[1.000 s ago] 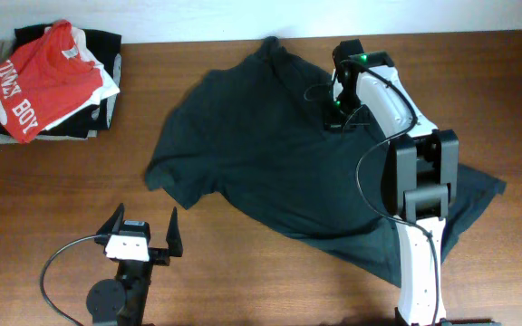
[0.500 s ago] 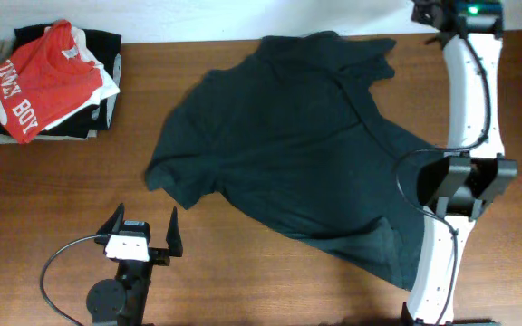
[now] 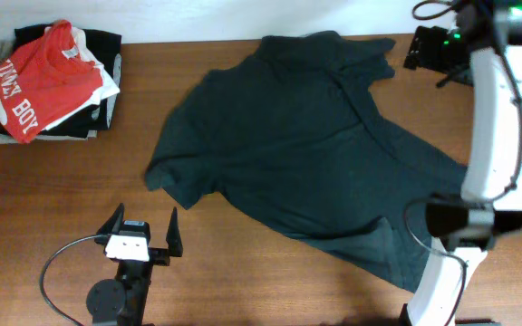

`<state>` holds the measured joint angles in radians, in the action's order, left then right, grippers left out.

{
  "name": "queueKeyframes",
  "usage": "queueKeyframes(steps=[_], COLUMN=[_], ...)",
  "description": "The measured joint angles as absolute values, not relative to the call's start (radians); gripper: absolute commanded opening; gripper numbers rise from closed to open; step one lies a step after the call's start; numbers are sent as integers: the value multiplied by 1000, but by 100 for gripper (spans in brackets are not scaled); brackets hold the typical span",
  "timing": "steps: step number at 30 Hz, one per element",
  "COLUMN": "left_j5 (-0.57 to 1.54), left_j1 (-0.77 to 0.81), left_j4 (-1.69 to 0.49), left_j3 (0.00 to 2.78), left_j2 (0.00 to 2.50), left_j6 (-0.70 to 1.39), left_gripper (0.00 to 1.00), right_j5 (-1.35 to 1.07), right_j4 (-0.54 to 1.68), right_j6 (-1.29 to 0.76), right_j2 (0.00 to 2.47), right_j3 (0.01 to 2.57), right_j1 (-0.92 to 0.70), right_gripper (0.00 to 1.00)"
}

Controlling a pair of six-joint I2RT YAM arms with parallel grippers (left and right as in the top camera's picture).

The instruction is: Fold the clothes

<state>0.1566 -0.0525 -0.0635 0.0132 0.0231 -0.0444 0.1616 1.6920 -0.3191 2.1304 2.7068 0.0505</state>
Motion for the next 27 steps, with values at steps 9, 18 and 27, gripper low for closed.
queueKeyframes(steps=[9, 18, 27], left_j5=[157, 156, 157], left_j1=[-52, -52, -52], left_j4=[-64, -64, -64], left_j3=[13, 13, 13], left_j2=[23, 23, 22], left_j6=[-44, -44, -44], left_gripper=[99, 99, 99], right_j5=[114, -178, -193], right_j4=[1656, 1296, 952], right_j6=[-384, -236, -340], right_j2=[1582, 1452, 1570], right_j3=[1885, 1114, 895], right_j1=[38, 38, 38], right_gripper=[99, 97, 83])
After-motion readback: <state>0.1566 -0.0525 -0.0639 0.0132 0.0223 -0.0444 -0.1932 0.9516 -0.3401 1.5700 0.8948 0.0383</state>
